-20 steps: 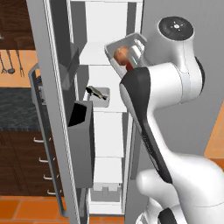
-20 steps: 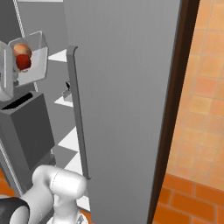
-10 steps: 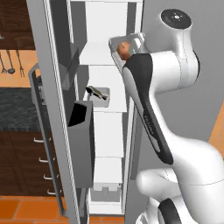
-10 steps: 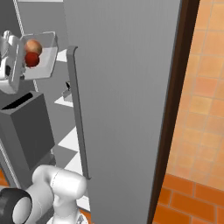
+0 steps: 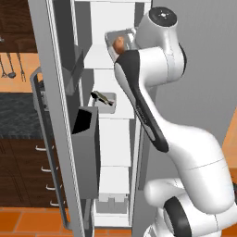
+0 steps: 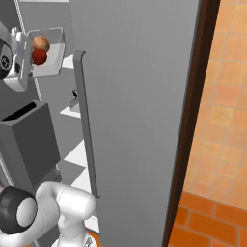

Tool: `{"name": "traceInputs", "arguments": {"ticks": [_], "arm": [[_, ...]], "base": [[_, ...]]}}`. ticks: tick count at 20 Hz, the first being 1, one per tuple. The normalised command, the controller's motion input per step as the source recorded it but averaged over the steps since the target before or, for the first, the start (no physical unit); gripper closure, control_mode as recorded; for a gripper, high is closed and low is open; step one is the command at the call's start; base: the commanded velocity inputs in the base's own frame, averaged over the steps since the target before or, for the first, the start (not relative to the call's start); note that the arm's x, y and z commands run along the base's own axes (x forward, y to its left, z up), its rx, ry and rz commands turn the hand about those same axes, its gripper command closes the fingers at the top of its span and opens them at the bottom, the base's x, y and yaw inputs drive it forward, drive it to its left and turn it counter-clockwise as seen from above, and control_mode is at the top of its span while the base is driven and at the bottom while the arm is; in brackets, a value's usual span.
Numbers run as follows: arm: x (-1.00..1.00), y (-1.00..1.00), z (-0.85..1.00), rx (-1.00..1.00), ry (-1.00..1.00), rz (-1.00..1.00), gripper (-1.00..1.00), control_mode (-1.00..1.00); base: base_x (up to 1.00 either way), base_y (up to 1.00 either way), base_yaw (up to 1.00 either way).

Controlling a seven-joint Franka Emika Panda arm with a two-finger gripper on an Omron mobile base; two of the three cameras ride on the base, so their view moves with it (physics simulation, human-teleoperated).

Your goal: Take the meat container that has the fish and place it on the second highest rack of the freezer. Then take the vegetable container that has the bell pepper and onion and place it on the highest rack of the freezer.

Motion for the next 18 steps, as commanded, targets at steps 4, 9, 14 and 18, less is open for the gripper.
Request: {"name": "traceInputs", "arguments": {"ticks": [4, 9, 14, 18], "arm": [[0.71, 0.02, 0.16, 0.04, 0.0, 0.0, 1.0, -1.0], [0.72, 0.0, 0.01, 0.03, 0.03, 0.0, 1.0, -1.0], [0.66, 0.04, 0.0, 0.0, 0.04, 0.0, 1.0, -1.0], [0.66, 0.15, 0.0, 0.0, 0.06, 0.0, 1.0, -1.0]], "base": [[0.0, 0.0, 0.0], [0.0, 0.0, 0.0], [0.0, 0.0, 0.0], [0.0, 0.0, 0.0]]}}
